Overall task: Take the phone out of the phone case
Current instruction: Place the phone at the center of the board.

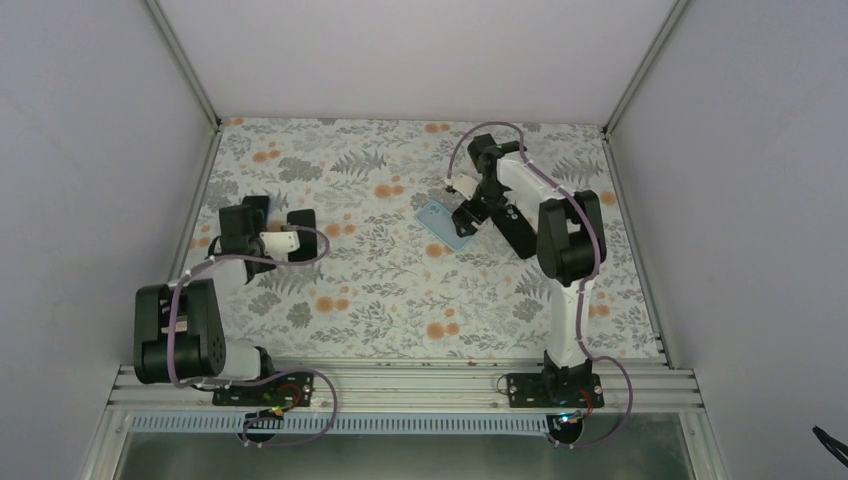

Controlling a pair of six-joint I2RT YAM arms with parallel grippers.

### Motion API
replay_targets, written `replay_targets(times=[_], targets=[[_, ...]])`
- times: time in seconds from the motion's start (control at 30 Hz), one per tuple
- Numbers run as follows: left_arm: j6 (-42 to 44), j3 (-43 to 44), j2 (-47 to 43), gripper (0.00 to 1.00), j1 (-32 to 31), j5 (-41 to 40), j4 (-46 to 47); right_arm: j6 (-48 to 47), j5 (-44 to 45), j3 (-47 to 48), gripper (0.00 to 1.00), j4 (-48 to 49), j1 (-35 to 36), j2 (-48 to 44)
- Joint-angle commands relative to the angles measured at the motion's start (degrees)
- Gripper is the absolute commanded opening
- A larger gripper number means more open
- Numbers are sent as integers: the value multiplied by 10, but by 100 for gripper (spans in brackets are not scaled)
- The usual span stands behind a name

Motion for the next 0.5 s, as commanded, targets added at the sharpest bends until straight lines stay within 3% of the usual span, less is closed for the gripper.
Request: replay_targets(times=[0.0, 0.13, 0.27, 0.37, 0.47], targets=[[-37, 84, -48, 100, 4, 84, -320, -1, 121, -33, 100, 1, -4, -73], [-90, 206, -64, 100, 10, 147, -513, 9, 175, -48, 100, 13, -4, -145], [-141, 350, -66, 100, 61, 287, -661, 3, 140, -62, 100, 57, -8, -256], [-217, 402, -72, 100, 133, 393, -652, 6, 45, -105, 100, 138, -34, -372], [-342, 385, -85, 100, 197, 422, -539, 35, 61, -208, 100, 265, -58, -455]])
